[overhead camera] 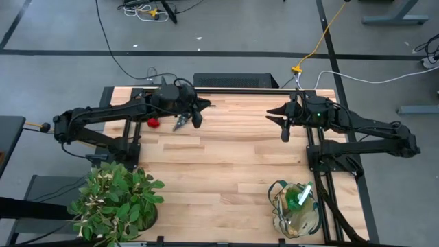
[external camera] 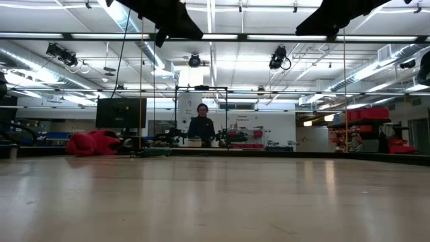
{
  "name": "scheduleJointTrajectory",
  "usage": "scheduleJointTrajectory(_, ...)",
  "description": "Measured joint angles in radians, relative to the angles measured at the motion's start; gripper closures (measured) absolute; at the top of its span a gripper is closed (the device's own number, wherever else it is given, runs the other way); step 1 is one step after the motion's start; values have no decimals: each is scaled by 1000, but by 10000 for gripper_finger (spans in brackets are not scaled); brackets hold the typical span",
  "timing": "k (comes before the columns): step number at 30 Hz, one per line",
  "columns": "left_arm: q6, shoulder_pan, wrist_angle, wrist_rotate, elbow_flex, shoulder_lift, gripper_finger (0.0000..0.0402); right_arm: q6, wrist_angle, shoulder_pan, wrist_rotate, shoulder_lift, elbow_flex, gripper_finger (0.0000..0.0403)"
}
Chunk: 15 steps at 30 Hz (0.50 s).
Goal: Pick & Place Garden tools in Gardening bag
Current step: Put the green shear scissors into the white gardening bag
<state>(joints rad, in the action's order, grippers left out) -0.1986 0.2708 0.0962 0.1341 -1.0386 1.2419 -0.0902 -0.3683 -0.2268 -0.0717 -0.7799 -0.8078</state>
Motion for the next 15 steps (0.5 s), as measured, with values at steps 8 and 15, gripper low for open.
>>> scheduleJointTrajectory(8, 0, 40, 126, -15, 0, 1, 300, 52, 10, 1, -25, -4, 0, 307)
scheduleJointTrajectory(15, -11, 47, 235, -14, 0, 3, 248, 102, 16, 1, -25, -4, 0, 275)
